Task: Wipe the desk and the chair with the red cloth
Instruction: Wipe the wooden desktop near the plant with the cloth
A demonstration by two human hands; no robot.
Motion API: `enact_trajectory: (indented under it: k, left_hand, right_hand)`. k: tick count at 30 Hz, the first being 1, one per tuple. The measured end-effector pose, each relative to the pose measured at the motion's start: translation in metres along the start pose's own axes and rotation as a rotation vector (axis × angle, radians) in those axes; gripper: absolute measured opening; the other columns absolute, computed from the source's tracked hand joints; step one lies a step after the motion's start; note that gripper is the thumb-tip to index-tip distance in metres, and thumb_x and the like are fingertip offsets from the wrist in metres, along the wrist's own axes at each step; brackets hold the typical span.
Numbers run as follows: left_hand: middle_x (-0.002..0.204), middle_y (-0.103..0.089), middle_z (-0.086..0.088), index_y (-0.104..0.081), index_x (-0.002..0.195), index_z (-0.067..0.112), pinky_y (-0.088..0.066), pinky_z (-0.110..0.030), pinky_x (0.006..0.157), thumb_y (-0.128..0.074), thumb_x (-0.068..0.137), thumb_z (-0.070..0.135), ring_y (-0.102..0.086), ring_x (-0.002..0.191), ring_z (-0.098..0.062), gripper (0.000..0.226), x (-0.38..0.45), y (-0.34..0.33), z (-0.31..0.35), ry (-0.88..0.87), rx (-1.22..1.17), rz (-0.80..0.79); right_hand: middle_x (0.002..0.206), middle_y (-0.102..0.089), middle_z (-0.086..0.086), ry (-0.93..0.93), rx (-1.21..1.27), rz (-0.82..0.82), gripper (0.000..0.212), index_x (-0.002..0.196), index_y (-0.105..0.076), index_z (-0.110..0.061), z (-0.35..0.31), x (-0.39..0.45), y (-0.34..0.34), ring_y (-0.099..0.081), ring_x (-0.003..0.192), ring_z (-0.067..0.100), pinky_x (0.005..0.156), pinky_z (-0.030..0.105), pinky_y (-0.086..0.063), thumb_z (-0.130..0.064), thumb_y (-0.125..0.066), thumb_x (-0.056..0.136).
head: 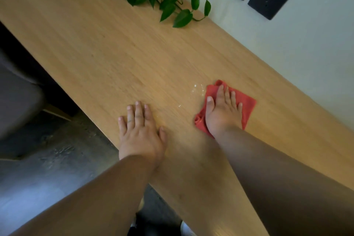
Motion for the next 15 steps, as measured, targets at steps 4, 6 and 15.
enact_trajectory:
  k: [4, 6, 15]
  left_hand:
    - [0.164, 0.015, -0.008, 0.008, 0.154, 0.013, 0.013, -0.047, 0.12, -0.008, 0.092, 0.05, 0.02, 0.149, -0.025, 0.075, 0.001, -0.001, 0.0, -0.001, -0.005, 0.009]
    - [0.164, 0.015, -0.007, 0.008, 0.155, 0.014, 0.015, -0.046, 0.119, -0.009, 0.092, 0.047, 0.02, 0.149, -0.024, 0.073, 0.002, -0.001, 0.0, -0.008, -0.019, 0.012]
    - [0.165, 0.011, -0.004, 0.002, 0.156, 0.013, 0.017, -0.042, 0.118, -0.008, 0.086, 0.038, 0.018, 0.149, -0.019, 0.075, 0.002, 0.0, -0.001, -0.023, -0.048, 0.013]
  right_hand:
    - [0.167, -0.006, -0.006, 0.202, 0.023, -0.018, 0.062, 0.157, -0.002, -0.025, -0.062, 0.033, 0.002, 0.001, 0.152, 0.014, 0.122, 0.042, 0.002, -0.048, -0.011, 0.1]
    - [0.166, -0.012, -0.009, 0.362, 0.024, -0.036, 0.058, 0.157, -0.007, -0.028, -0.094, 0.033, 0.0, -0.003, 0.152, 0.011, 0.122, 0.041, 0.0, -0.043, -0.016, 0.102]
    - [0.164, -0.015, -0.013, 0.901, -0.194, -0.123, 0.054, 0.155, -0.018, -0.036, -0.126, -0.047, -0.023, -0.005, 0.151, 0.01, 0.122, 0.04, -0.002, -0.036, -0.028, 0.102]
Point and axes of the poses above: each hand's wrist, its own x-axis towards the middle knuckle, its own y-axis out of the back of the hand, z = x × y, the point moved 10 cm from there along x, towards the middle knuckle
